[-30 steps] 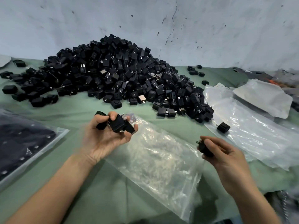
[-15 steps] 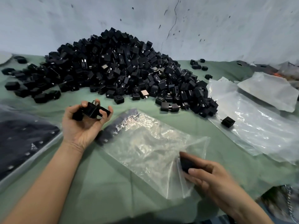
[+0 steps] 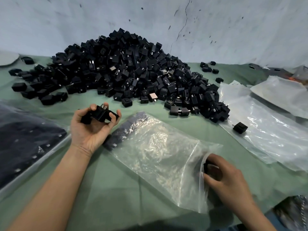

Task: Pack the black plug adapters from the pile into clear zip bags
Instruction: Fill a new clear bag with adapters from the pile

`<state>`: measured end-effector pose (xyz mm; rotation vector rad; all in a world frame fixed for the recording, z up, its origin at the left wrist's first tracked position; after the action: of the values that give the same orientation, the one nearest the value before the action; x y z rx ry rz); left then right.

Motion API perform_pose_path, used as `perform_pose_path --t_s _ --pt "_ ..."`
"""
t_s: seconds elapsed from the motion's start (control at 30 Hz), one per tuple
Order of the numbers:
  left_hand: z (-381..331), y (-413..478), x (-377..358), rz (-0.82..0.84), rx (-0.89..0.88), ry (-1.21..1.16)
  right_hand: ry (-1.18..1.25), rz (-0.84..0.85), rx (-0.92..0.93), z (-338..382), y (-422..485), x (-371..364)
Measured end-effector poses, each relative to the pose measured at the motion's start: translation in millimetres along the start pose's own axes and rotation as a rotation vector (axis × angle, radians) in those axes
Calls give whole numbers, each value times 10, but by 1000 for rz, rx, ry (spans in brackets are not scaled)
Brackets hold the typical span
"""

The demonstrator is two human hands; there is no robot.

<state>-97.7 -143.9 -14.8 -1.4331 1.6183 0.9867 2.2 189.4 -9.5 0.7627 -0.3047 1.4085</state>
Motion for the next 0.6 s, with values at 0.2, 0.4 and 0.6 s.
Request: perform_pose_path --t_s 0.2,0.4,0.6 --pt "-17 11 22 -8 -6 -11 22 -23 91 -100 -104 66" --pt "-4 10 6 -8 -8 15 -29 239 284 7 -130 53" --pt "0 2 -2 -14 -11 15 -41 579 282 99 -107 -137"
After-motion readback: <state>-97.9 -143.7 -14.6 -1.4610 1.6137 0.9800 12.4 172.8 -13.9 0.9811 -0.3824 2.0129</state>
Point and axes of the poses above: each hand's wrist, its own y-axis towards the middle knuckle, its own x-axis out of the back of the hand, z = x × y, the point moved 5 cm from there along y, towards the middle knuckle, and after that the axes turned 4 degrees about y, right-handed, at the moved point
